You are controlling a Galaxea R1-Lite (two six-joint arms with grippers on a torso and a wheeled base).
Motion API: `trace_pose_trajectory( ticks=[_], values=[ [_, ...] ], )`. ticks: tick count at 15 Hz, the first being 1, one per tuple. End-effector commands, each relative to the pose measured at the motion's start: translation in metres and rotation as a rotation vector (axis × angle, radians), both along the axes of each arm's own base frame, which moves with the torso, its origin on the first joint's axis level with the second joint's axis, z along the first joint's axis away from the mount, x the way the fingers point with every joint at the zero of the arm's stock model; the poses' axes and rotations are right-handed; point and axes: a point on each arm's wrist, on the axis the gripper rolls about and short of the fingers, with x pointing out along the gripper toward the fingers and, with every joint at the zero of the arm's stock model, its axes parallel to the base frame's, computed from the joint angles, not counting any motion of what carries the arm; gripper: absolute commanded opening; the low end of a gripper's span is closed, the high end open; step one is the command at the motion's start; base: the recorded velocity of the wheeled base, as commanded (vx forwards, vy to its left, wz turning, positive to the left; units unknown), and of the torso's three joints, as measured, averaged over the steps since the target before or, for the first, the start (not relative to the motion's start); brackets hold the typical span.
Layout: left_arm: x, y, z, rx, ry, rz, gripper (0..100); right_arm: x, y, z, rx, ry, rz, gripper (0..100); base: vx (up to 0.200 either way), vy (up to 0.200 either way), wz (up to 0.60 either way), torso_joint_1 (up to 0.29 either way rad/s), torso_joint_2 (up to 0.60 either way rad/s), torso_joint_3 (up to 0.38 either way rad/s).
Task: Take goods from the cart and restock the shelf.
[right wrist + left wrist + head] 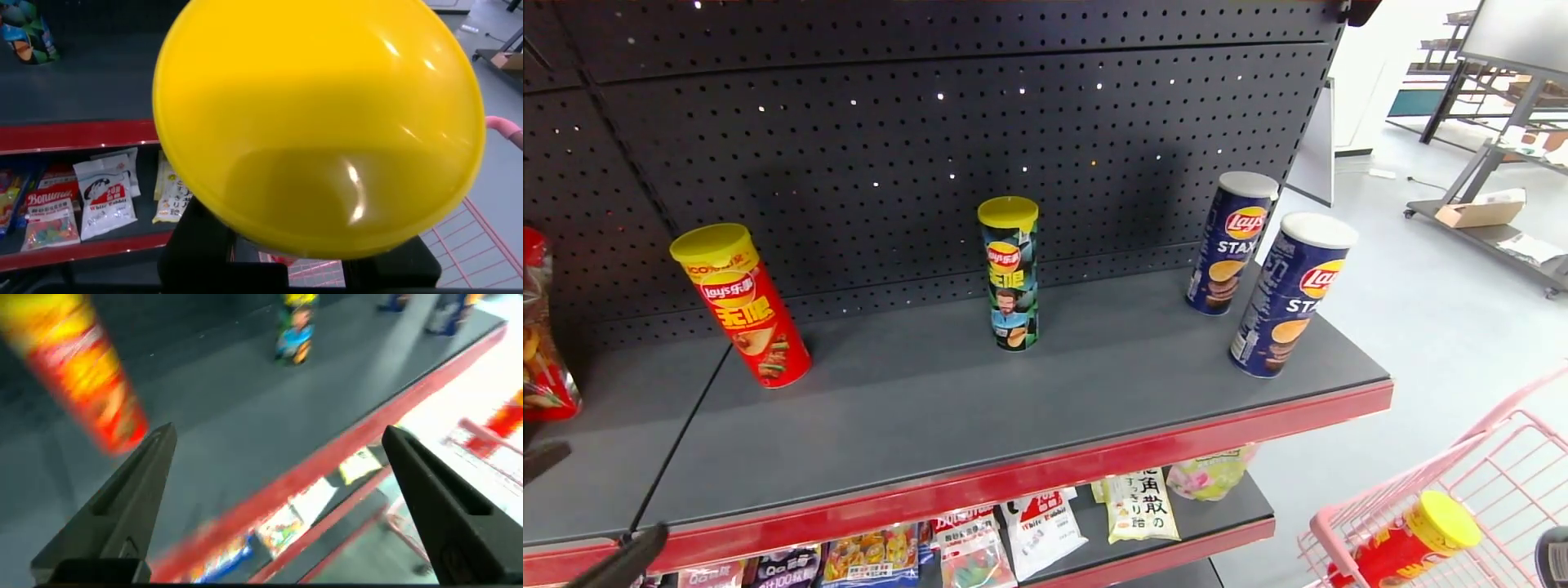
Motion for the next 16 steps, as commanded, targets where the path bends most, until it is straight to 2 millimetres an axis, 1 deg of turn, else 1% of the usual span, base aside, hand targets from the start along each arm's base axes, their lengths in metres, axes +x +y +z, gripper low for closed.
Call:
trace_pose_trajectory(
  ticks=[1, 4, 6, 9, 10, 11, 12, 15, 16],
  values=[
    [0.134, -0.038, 0.004, 0.016, 0.125, -0.25, 100, 0.015, 0.004, 0.006, 0.0, 0.048, 0.0, 0, 0.0, 0.0, 0.0, 0.0, 0.0, 0.0],
    [0.206, -0.057, 0.001, -0.009, 0.066, -0.371, 100, 0.019, 0.004, 0.008, 0.034, 0.063, 0.002, 0, 0.0, 0.0, 0.0, 0.0, 0.0, 0.0],
    [0.233, -0.073, 0.003, -0.021, 0.057, -0.46, 100, 0.019, 0.004, 0.008, 0.036, 0.063, -0.001, 0, 0.0, 0.0, 0.0, 0.0, 0.0, 0.0],
    [0.255, -0.08, -0.004, -0.014, 0.054, -0.533, 100, 0.019, 0.004, 0.008, 0.036, 0.064, -0.003, 0, 0.0, 0.0, 0.0, 0.0, 0.0, 0.0],
    [0.264, -0.083, -0.011, 0.024, 0.038, -0.561, 100, 0.019, 0.004, 0.008, 0.036, 0.064, -0.004, 0, 0.0, 0.0, 0.0, 0.0, 0.0, 0.0],
    [0.266, -0.083, -0.012, 0.03, 0.035, -0.567, 100, 0.019, 0.004, 0.008, 0.036, 0.064, -0.004, 0, 0.0, 0.0, 0.0, 0.0, 0.0, 0.0],
    [0.277, -0.087, -0.019, 0.06, 0.015, -0.608, 100, 0.019, 0.004, 0.008, 0.036, 0.061, -0.007, 0, 0.0, 0.0, 0.0, 0.0, 0.0, 0.0],
    [0.294, -0.089, -0.018, 0.058, -0.01, -0.624, 100, 0.019, 0.004, 0.01, 0.037, 0.058, -0.01, 0, 0.0, 0.0, 0.0, 0.0, 0.0, 0.0],
    [0.302, -0.091, -0.016, 0.056, -0.027, -0.637, 100, 0.018, 0.004, 0.01, 0.038, 0.055, -0.013, 0, 0.0, 0.0, 0.0, 0.0, 0.0, 0.0]
  ],
)
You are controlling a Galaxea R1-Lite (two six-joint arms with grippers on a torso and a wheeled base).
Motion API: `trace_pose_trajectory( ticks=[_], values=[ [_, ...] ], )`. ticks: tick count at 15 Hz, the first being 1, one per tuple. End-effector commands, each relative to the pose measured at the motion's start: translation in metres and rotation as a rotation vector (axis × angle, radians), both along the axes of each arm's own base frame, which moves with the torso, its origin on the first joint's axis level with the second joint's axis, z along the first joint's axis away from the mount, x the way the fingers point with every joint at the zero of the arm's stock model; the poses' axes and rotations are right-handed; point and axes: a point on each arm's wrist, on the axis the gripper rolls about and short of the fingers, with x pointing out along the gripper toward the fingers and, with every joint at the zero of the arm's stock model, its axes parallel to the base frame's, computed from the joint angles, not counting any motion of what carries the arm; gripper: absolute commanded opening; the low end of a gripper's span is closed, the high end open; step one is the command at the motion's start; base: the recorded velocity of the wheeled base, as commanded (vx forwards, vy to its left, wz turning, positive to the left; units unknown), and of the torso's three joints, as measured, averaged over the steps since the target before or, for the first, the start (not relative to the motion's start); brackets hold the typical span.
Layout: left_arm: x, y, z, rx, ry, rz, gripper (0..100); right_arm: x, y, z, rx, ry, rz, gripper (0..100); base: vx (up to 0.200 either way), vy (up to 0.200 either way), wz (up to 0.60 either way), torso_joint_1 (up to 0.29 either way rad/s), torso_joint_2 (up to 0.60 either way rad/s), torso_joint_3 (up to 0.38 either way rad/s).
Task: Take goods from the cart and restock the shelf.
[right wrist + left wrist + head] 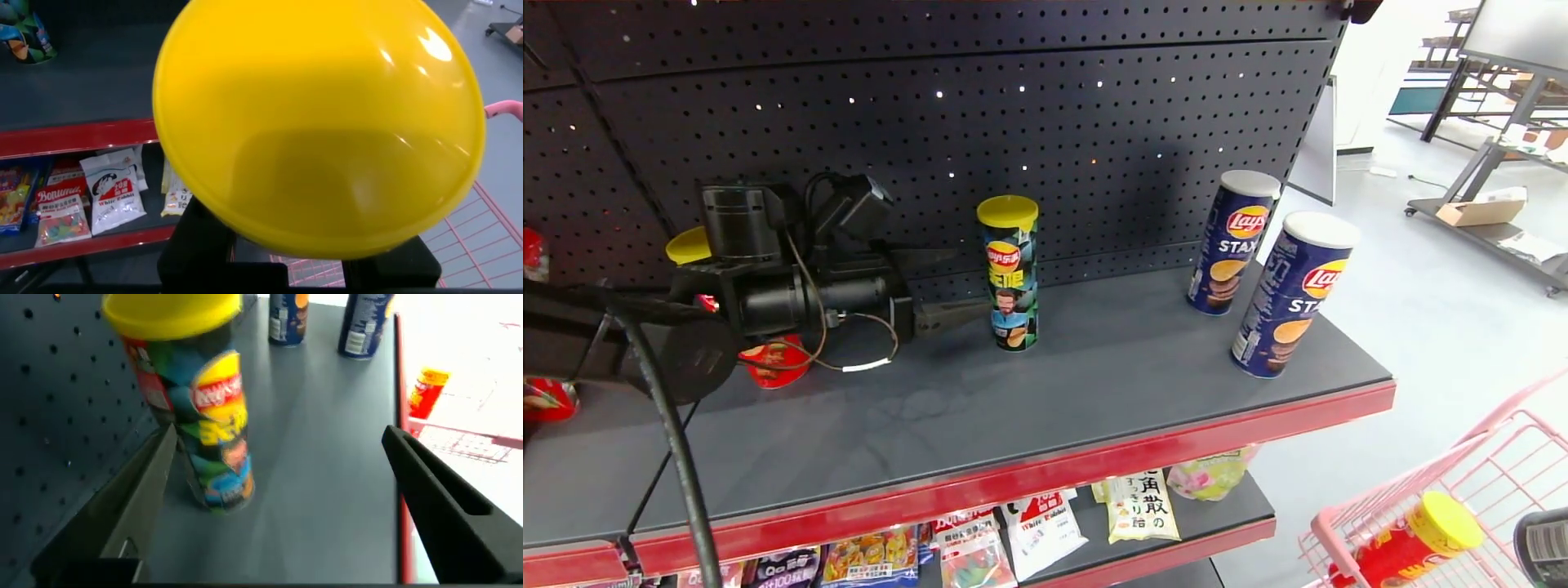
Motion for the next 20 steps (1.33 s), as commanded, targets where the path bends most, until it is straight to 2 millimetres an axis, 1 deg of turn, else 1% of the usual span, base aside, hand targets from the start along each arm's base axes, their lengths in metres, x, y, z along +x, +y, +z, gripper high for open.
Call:
trace_pose_trajectory(
  ticks=[1, 3, 6, 8, 9, 13, 15, 20],
  values=[
    [0.02, -0.001, -0.009, 0.001, 0.007, 0.003, 100, 0.0, 0.0, 0.001, 0.0, -0.001, -0.001, 0, 0.0, 0.0, 0.0, 0.0, 0.0, 0.0],
    [0.032, 0.0, -0.012, 0.005, -0.012, 0.007, 100, 0.0, 0.0, 0.001, -0.002, -0.001, -0.001, 0, 0.0, 0.0, 0.0, 0.0, 0.0, 0.0],
    [0.042, 0.001, -0.014, -0.002, -0.024, -0.017, 100, 0.0, 0.0, 0.001, -0.002, 0.0, -0.002, 0, 0.0, 0.0, 0.0, 0.0, 0.0, 0.0],
    [0.053, 0.002, -0.018, -0.007, -0.027, -0.034, 100, 0.001, 0.0, 0.001, -0.002, 0.003, -0.003, 0, 0.0, 0.0, 0.0, 0.0, 0.0, 0.0],
    [0.056, 0.002, -0.018, -0.01, -0.031, -0.046, 100, 0.001, 0.0, 0.001, -0.003, 0.003, -0.002, 0, 0.0, 0.0, 0.0, 0.0, 0.0, 0.0],
    [0.078, -0.004, -0.018, -0.025, -0.067, -0.091, 100, 0.0, 0.0, 0.003, -0.004, 0.0, -0.016, 0, 0.0, 0.0, 0.0, 0.0, 0.0, 0.0],
    [0.081, -0.005, -0.017, -0.029, -0.073, -0.106, 100, 0.0, -0.001, 0.003, -0.004, -0.002, -0.021, 0, 0.0, 0.0, 0.0, 0.0, 0.0, 0.0],
    [0.1, -0.009, -0.023, -0.038, -0.092, -0.129, 100, -0.001, -0.001, 0.004, -0.006, -0.003, -0.03, 0, 0.0, 0.0, 0.0, 0.0, 0.0, 0.0]
  ],
)
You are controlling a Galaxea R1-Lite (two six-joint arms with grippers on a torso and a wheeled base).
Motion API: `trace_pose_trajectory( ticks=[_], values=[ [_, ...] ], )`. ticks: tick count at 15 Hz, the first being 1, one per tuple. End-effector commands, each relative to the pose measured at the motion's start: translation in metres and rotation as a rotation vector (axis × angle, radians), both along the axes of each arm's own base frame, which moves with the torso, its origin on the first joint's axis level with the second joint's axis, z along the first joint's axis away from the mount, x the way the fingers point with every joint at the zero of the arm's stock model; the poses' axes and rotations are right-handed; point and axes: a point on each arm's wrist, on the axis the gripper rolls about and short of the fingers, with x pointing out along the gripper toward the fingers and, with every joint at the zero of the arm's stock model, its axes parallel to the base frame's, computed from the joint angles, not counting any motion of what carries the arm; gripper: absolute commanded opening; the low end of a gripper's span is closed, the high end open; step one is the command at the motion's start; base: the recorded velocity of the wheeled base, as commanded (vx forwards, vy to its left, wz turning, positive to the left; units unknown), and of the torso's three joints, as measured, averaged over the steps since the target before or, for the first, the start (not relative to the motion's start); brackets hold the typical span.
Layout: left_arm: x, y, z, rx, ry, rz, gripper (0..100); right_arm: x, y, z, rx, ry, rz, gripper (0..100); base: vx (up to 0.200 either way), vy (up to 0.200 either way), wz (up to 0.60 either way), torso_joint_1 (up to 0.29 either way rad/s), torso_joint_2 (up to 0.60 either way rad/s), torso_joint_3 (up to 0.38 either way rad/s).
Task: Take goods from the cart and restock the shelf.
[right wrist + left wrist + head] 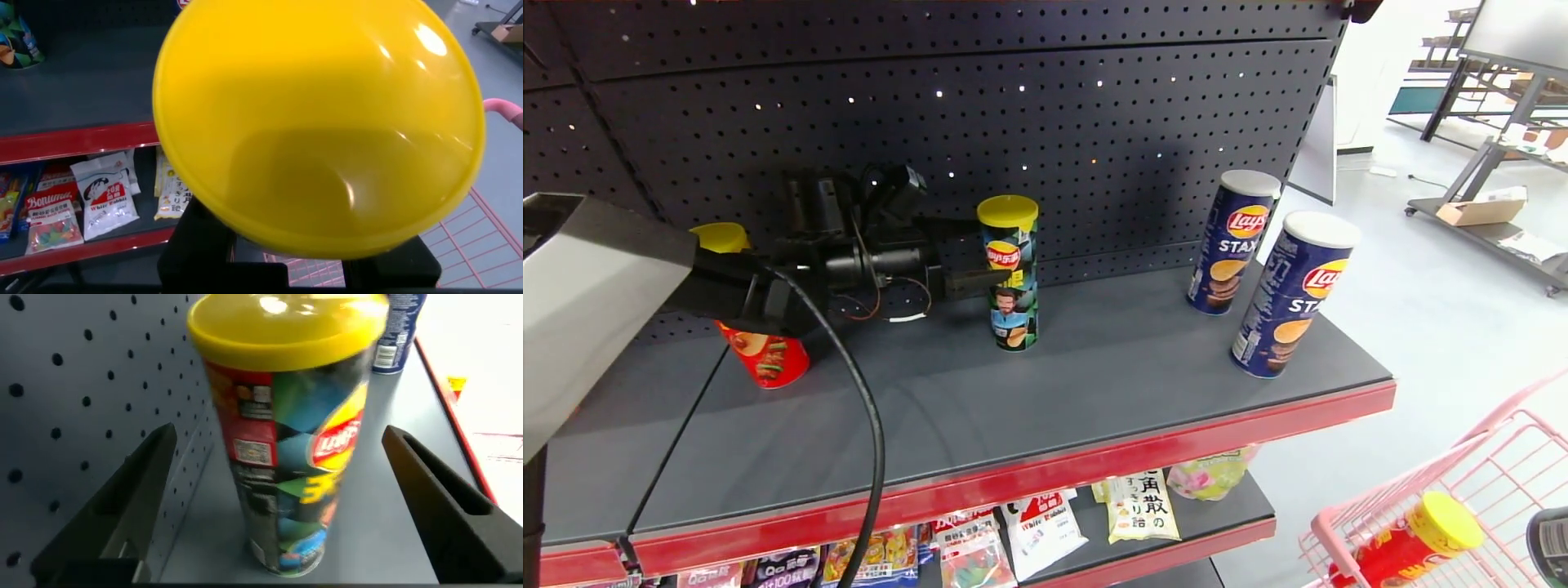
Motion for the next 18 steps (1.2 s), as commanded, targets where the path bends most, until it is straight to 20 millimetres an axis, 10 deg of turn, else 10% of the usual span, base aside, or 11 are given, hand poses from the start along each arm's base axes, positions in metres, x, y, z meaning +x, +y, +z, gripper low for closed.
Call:
trace_pose_trajectory(
  ticks=[1, 18],
  values=[
    [0.007, -0.002, -0.005, -0.002, 0.0, -0.005, 100, 0.0, 0.0, 0.001, -0.001, 0.0, 0.0, 0, 0.0, 0.0, 0.0, 0.0, 0.0, 0.0],
    [0.022, -0.027, -0.007, -0.041, 0.024, -0.097, 100, 0.003, 0.001, 0.005, -0.006, 0.009, -0.007, 0, 0.0, 0.0, 0.0, 0.0, 0.0, 0.0]
  ],
)
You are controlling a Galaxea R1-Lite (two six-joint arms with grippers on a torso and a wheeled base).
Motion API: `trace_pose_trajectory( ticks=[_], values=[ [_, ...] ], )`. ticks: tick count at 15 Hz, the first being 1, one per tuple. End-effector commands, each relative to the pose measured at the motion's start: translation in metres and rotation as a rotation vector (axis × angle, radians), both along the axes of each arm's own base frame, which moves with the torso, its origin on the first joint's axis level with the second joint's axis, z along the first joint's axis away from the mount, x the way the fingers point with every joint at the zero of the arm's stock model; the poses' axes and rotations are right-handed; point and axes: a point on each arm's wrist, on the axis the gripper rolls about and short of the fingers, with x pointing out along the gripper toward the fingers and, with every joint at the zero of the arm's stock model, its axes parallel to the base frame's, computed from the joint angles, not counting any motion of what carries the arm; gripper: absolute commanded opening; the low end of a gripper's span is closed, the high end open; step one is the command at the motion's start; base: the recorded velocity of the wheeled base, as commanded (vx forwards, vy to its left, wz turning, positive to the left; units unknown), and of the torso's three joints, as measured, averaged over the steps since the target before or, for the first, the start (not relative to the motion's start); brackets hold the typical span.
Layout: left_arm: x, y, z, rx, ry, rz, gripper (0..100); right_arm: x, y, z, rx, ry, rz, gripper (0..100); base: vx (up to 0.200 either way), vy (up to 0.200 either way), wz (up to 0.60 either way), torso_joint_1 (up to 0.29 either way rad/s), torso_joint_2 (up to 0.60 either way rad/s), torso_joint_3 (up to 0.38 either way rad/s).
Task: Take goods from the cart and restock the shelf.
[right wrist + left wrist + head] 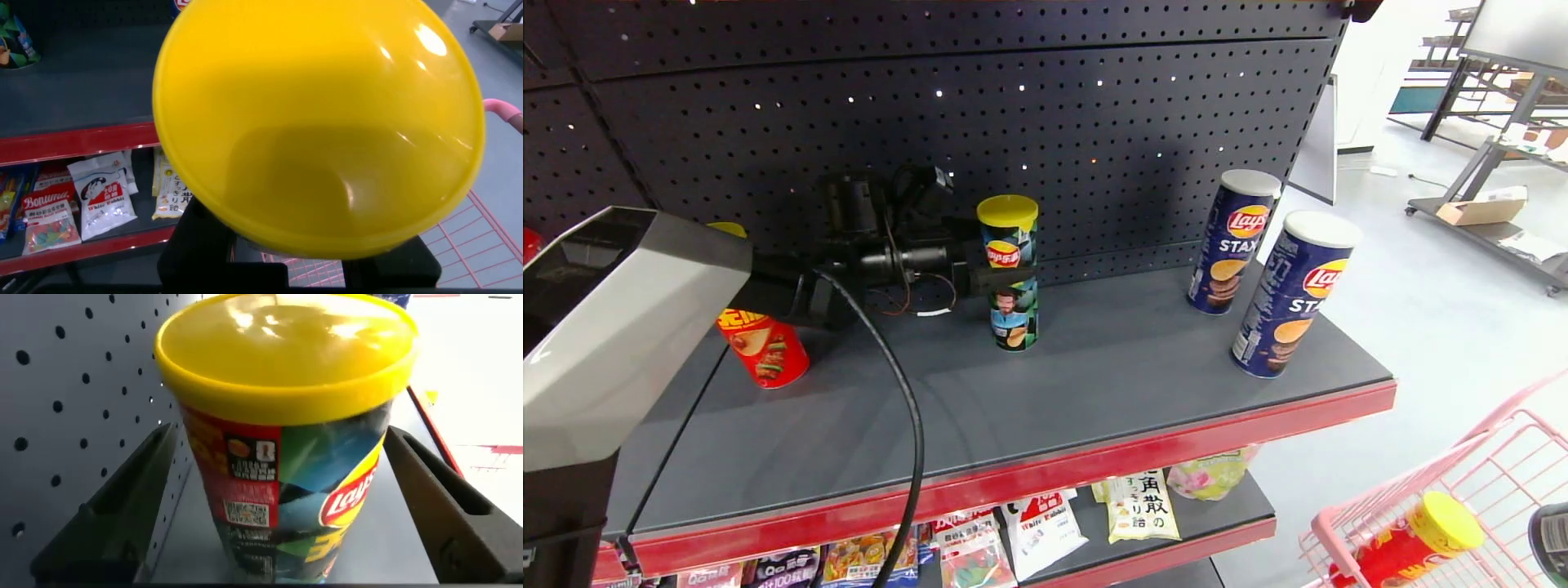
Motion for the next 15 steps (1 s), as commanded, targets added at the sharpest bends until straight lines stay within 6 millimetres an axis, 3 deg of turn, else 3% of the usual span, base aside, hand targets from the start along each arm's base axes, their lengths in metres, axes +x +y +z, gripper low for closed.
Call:
trace_pose_trajectory(
  ticks=[1, 6, 7, 12, 15],
  values=[
    [0.001, -0.003, 0.0, -0.002, 0.001, -0.009, 100, 0.0, 0.0, 0.0, -0.001, 0.001, -0.001, 0, 0.0, 0.0, 0.0, 0.0, 0.0, 0.0],
    [0.001, -0.012, -0.007, -0.006, 0.032, -0.018, 100, 0.0, 0.0, 0.0, -0.001, 0.001, -0.001, 0, 0.0, 0.0, 0.0, 0.0, 0.0, 0.0],
    [0.001, -0.012, -0.008, -0.006, 0.032, -0.018, 0, 0.0, 0.0, 0.0, -0.001, 0.001, -0.001, 0, 0.0, 0.0, 0.0, 0.0, 0.0, 0.0],
    [0.002, -0.011, -0.009, -0.005, 0.035, 0.006, 0, 0.0, 0.0, 0.0, 0.0, -0.001, -0.001, 0, 0.0, 0.0, 0.0, 0.0, 0.0, 0.0],
    [-0.02, -0.007, 0.003, 0.002, 0.058, 0.041, 0, 0.0, 0.0, 0.0, -0.001, 0.002, -0.002, 0, 0.0, 0.0, 0.0, 0.0, 0.0, 0.0]
  ],
)
